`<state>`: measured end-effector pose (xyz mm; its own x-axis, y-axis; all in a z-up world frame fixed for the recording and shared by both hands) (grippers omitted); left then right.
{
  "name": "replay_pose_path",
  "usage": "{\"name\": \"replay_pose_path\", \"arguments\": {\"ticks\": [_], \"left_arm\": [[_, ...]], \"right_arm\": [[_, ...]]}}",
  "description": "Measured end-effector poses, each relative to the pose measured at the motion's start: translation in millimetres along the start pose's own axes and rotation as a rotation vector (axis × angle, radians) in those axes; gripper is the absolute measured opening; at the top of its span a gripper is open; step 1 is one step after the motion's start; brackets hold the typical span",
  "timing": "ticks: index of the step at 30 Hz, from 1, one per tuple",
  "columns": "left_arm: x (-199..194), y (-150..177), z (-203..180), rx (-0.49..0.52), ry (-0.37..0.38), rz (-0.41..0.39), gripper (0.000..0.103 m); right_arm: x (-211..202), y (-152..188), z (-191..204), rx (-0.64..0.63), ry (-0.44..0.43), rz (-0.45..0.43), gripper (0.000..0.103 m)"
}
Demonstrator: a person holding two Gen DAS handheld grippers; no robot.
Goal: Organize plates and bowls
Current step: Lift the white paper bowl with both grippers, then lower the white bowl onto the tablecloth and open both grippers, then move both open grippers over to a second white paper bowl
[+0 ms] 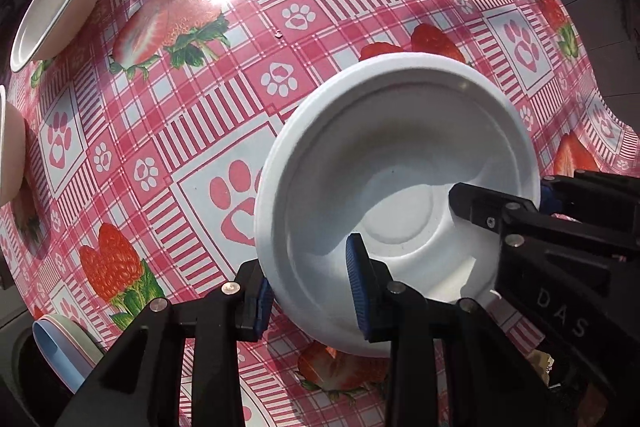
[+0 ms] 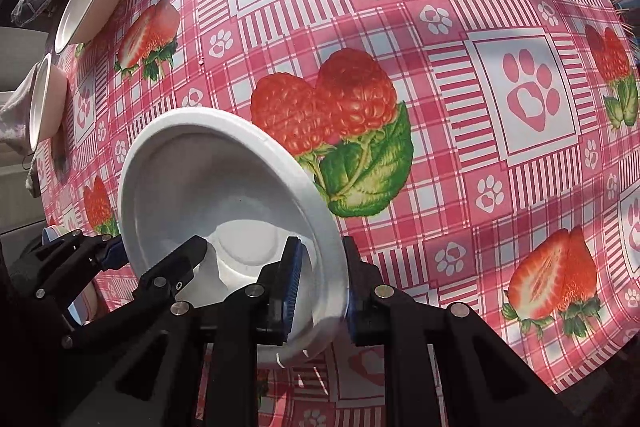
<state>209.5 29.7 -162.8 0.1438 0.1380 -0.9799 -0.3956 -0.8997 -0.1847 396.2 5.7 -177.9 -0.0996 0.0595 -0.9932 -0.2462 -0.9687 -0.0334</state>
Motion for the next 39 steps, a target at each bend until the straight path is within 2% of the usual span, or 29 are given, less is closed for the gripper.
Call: {"name": "replay_pose_path", "arguments": {"ticks": [5, 7, 10, 12, 16, 18, 19, 20, 23, 24, 25, 29, 32, 39], "left_arm": [[-0.6, 7.2, -51.7, 0.074, 0.024, 0.002, 0.039], [1.7, 15.1, -70.0, 0.085, 0.042, 0.004, 0.044], [2.2, 23.6, -81.2, 0.078, 0.059, 0.011, 0.052], [1.4, 28.6, -85.4, 0.081, 0.031, 0.020, 0.060], [-8.6, 34.0, -82.0, 0.060, 0.023, -0.012, 0.065], [-19.8, 35.3, -81.0, 0.045, 0.044, -0.056, 0.072], [-26.7, 36.6, -80.6, 0.039, 0.060, -0.082, 0.078], [-33.8, 37.9, -79.5, 0.033, 0.079, -0.110, 0.080], [-52.8, 43.9, -77.2, 0.020, 0.133, -0.167, 0.084], [-56.7, 47.0, -77.3, 0.015, 0.147, -0.170, 0.085], [-56.8, 46.4, -56.9, 0.007, 0.165, -0.169, 0.087], [-60.4, 59.0, -39.4, -0.037, 0.194, -0.145, 0.091], [-50.3, 53.9, -2.5, -0.090, 0.204, -0.111, 0.091], [-77.1, 67.6, 72.9, -0.156, 0.227, -0.110, 0.091]], "right_arm": [[-10.5, 12.4, -41.3, 0.025, 0.027, 0.004, 0.021], [-13.7, 19.1, -58.0, 0.038, 0.032, 0.007, 0.021], [-18.4, 27.8, -76.6, 0.046, 0.031, 0.010, 0.021], [-21.9, 31.8, -85.2, 0.042, 0.025, 0.004, 0.021], [-29.5, 31.8, -84.2, 0.063, 0.008, -0.012, 0.022], [-36.0, 24.0, -84.3, 0.083, -0.001, -0.033, 0.058], [-39.6, 22.2, -87.8, 0.094, -0.007, -0.047, 0.088], [-45.1, 21.2, -91.0, 0.103, -0.018, -0.064, 0.092], [-60.3, 15.8, -103.0, 0.094, -0.013, -0.095, 0.092], [-67.3, 16.3, -108.1, 0.093, -0.004, -0.102, 0.092], [-71.6, 17.2, -111.4, 0.094, 0.002, -0.109, 0.092], [-93.8, 25.3, -126.7, 0.124, 0.015, -0.119, 0.092], [-111.2, 34.9, -123.2, 0.136, 0.027, -0.115, 0.092], [-105.2, 57.0, -75.6, 0.129, 0.027, -0.089, 0.092]]}}
Point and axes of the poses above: each gripper's, at about its wrist camera, not at the fingertips, and x roughly the way its jaws point, z to its left, y to its underside, the point moved 2 cm from there along x, roughly the way its jaws point, and after that the axes turned 15 degrees about -z, right-handed, at the moved point
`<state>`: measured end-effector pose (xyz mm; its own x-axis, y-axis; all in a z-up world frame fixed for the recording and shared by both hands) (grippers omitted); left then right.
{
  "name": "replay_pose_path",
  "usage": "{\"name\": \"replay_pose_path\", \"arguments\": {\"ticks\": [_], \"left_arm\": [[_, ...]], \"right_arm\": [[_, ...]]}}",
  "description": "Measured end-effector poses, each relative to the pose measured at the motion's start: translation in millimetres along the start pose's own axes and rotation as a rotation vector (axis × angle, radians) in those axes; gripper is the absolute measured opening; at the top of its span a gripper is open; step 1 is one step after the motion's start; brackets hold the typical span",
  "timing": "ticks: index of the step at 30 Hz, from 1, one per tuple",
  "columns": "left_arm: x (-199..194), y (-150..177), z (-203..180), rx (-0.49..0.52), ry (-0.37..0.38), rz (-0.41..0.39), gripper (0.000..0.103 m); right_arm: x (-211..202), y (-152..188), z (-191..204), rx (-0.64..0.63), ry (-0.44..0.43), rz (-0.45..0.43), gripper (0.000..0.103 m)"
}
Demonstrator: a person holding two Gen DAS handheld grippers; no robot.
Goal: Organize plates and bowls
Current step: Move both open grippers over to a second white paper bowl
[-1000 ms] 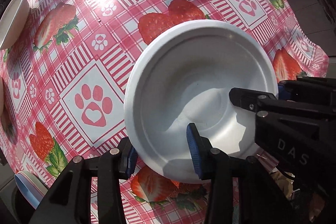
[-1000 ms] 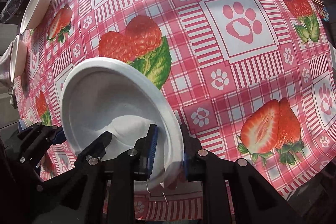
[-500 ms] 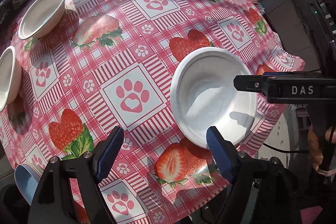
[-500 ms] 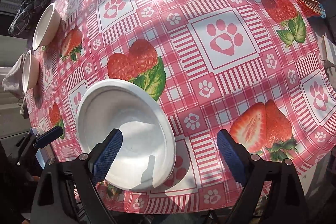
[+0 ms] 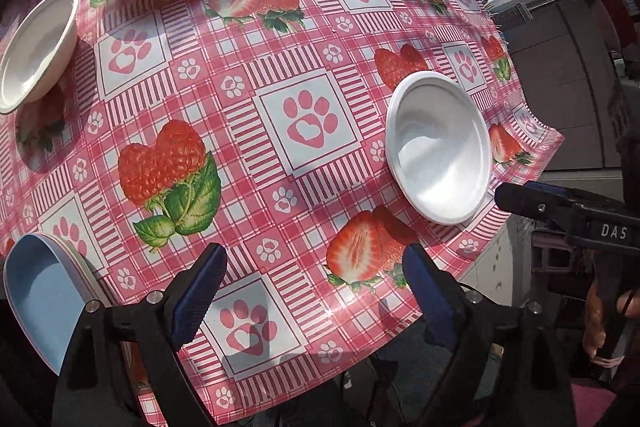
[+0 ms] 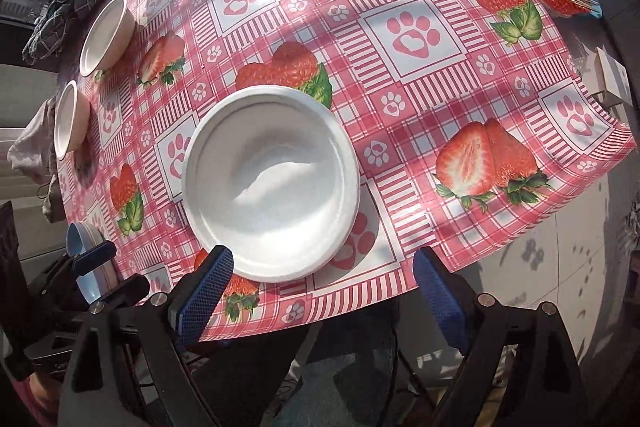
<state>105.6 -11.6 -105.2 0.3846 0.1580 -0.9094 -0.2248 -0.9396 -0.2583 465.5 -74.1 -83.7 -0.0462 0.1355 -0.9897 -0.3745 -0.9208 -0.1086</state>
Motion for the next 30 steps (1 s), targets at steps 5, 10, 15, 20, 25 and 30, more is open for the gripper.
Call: {"name": "replay_pose_path", "arguments": {"ticks": [5, 10, 15, 20, 25, 30], "left_arm": [[-44.5, 2.0, 41.8, -0.013, -0.028, -0.023, 0.091], [-63.6, -1.2, 70.5, -0.055, -0.053, -0.055, 0.091], [-84.4, -13.3, 102.2, -0.104, -0.093, -0.103, 0.091], [-102.7, -39.5, 132.3, -0.140, -0.160, -0.164, 0.091], [-107.9, -75.9, 153.8, -0.169, -0.189, -0.204, 0.091], [-106.8, -114.9, 169.1, -0.182, -0.249, -0.228, 0.091]], "right_arm": [[-1.5, 7.6, 44.2, -0.058, -0.040, 0.017, 0.092], [-2.9, 8.0, 93.7, -0.124, -0.100, 0.027, 0.092], [-1.0, 3.5, 133.5, -0.132, -0.149, 0.034, 0.092], [0.4, -12.9, 169.2, -0.146, -0.159, 0.020, 0.092], [0.4, -48.9, 200.3, -0.166, -0.134, -0.031, 0.092], [15.1, -94.1, 215.7, -0.132, -0.116, -0.056, 0.092]]}}
Point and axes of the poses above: each gripper's, at about its wrist camera, not at the fingertips, and x roughly the way its jaws point, z to its left, y to its underside, the point moved 2 cm from there along x, roughly the way its jaws point, and after that the axes turned 15 degrees about -z, right-handed, at the moved point
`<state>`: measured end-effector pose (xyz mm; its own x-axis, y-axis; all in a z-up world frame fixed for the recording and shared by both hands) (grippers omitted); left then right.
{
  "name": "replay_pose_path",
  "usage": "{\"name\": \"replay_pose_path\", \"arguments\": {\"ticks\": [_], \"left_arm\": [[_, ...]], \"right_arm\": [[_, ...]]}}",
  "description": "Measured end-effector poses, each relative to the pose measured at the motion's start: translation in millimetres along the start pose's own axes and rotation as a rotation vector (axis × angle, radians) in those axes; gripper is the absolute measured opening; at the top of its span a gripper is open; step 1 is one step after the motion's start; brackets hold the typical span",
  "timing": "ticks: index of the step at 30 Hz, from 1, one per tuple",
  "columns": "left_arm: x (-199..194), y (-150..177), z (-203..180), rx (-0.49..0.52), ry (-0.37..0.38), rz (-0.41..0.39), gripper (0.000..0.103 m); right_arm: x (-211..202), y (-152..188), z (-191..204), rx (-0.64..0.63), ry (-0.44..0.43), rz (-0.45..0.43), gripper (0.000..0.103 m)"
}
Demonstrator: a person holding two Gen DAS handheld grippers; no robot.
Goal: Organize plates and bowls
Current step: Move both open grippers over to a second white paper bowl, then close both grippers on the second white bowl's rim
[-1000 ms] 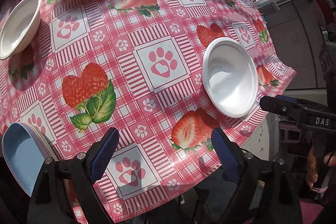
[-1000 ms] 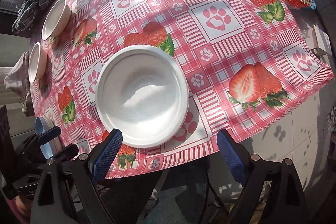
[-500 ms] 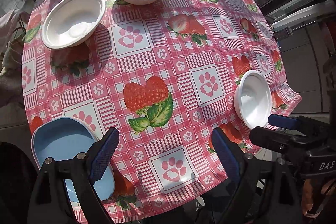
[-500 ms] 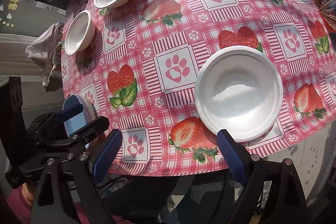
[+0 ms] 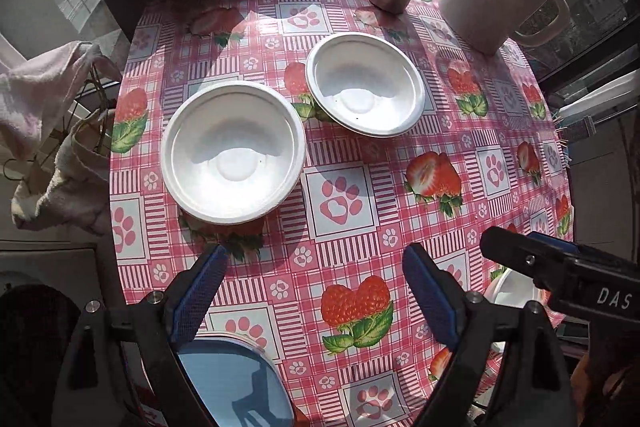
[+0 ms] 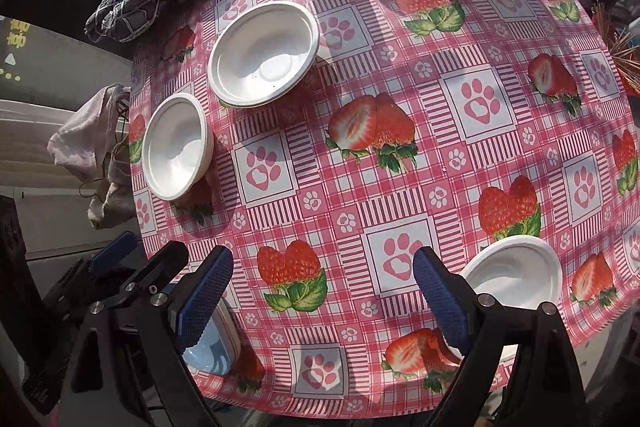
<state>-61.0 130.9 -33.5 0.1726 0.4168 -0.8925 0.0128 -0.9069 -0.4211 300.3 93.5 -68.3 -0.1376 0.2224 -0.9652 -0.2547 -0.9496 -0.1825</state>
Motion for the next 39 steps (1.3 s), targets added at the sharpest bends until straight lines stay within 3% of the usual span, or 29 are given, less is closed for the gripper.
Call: {"name": "replay_pose_path", "arguments": {"ticks": [11, 22, 26, 28, 30, 31, 32, 34, 36, 38, 39], "left_arm": [[65.5, -74.8, -8.9, 0.051, -0.103, -0.026, 0.091], [143.6, -114.8, -21.3, 0.183, -0.188, 0.016, 0.090], [165.3, -118.9, -26.7, 0.243, -0.202, 0.042, 0.083], [176.1, -117.9, -29.0, 0.265, -0.198, 0.071, 0.072], [186.1, -116.2, -28.9, 0.262, -0.195, 0.108, 0.061], [190.2, -115.5, -28.5, 0.253, -0.189, 0.123, 0.053], [191.9, -115.3, -28.4, 0.236, -0.165, 0.127, 0.051], [192.9, -116.1, -31.0, 0.219, -0.121, 0.122, 0.042], [193.6, -115.9, -36.2, 0.239, -0.109, 0.121, 0.040], [194.3, -114.8, -38.9, 0.247, -0.104, 0.131, 0.040], [194.2, -113.8, -39.1, 0.242, -0.100, 0.136, 0.040]], "right_arm": [[63.6, -79.2, -23.5, 0.048, 0.056, -0.022, 0.092], [125.2, -112.5, -45.6, 0.140, 0.091, -0.019, 0.092], [143.1, -116.9, -44.8, 0.132, 0.081, 0.002, 0.092], [147.8, -118.3, -39.8, 0.103, 0.078, 0.000, 0.086], [152.1, -118.6, -32.6, 0.068, 0.070, 0.007, 0.071], [153.7, -118.6, -29.6, 0.051, 0.073, 0.009, 0.071], [154.3, -118.9, -26.5, 0.036, 0.072, 0.005, 0.070], [155.2, -120.2, -21.3, 0.013, 0.060, -0.007, 0.056], [157.3, -122.3, -16.1, 0.003, 0.006, 0.000, 0.029], [164.8, -123.8, -8.7, 0.008, -0.049, 0.037, 0.013], [166.3, -123.9, -7.3, 0.014, -0.058, 0.043, 0.012]]}}
Point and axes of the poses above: each gripper's, at about its wrist camera, not at the fingertips, and x roughly the way its jaws point, z to its left, y to its underside, the point moved 2 cm from there along x, roughly the way its jaws point, and after that the axes turned 15 degrees about -z, right-handed, at the moved point
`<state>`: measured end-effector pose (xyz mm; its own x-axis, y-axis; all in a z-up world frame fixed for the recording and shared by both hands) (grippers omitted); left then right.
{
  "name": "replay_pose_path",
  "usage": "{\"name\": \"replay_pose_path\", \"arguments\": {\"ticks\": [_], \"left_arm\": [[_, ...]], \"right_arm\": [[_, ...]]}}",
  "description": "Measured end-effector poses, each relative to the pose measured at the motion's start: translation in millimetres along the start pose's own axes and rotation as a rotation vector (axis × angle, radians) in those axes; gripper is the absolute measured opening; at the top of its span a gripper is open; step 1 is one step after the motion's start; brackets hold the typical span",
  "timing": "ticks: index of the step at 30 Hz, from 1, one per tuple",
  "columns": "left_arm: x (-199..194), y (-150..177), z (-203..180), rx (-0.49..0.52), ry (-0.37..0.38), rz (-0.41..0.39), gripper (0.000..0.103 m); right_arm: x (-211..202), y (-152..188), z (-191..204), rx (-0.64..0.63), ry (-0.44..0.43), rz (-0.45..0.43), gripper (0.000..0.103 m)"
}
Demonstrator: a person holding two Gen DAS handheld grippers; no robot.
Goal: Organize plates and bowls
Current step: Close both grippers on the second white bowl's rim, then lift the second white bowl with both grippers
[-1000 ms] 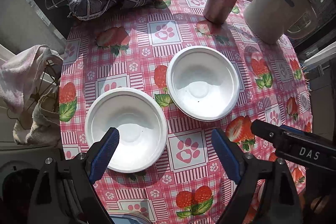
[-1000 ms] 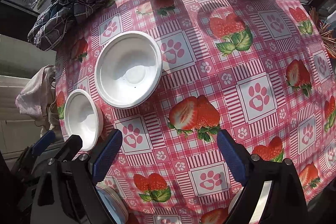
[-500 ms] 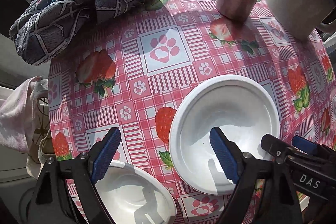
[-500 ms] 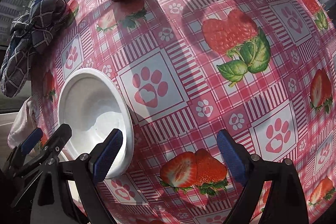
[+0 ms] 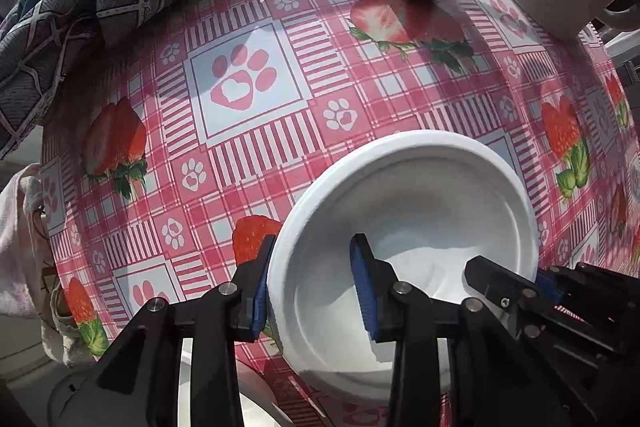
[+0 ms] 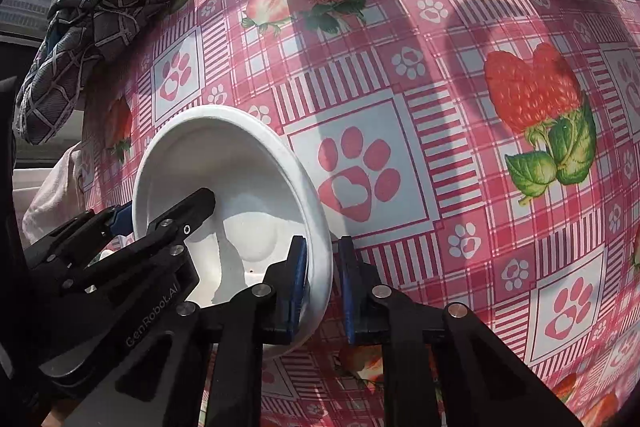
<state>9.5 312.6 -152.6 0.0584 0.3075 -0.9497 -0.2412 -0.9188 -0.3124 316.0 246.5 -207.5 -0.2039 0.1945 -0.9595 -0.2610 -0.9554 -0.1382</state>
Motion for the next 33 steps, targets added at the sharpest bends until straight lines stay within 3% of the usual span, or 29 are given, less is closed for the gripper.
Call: {"name": "replay_pose_path", "arguments": {"ticks": [6, 10, 15, 23, 33], "left_arm": [[-5.8, 15.8, -23.1, 0.027, 0.008, 0.008, 0.040], [-15.3, 42.7, -48.5, 0.077, 0.006, 0.000, 0.040], [-30.0, 83.8, -62.3, 0.069, -0.001, -0.005, 0.040], [-52.5, 155.5, -64.3, -0.014, -0.011, 0.020, 0.040], [-66.0, 222.7, -75.3, -0.004, -0.003, 0.079, 0.040]], "right_arm": [[-5.4, 13.4, -11.9, -0.008, -0.007, 0.024, 0.012], [-12.4, 35.9, -29.2, -0.004, 0.020, 0.056, 0.013], [-21.0, 67.0, -42.9, -0.021, 0.049, 0.092, 0.014], [-30.2, 133.4, -39.3, -0.105, 0.070, 0.134, 0.016], [-37.3, 213.2, -25.7, -0.175, 0.083, 0.199, 0.017]]}}
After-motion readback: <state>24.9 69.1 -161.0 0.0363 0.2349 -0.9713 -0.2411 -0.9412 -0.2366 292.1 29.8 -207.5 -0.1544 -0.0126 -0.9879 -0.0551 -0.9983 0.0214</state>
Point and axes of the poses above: each gripper's, at about its wrist camera, not at the fingertips, and x roughly the way its jaws point, z to its left, y to its underside, the point moved 2 cm from there along x, roughly the way its jaws point, and after that the axes turned 15 degrees about -z, right-handed, at the moved point
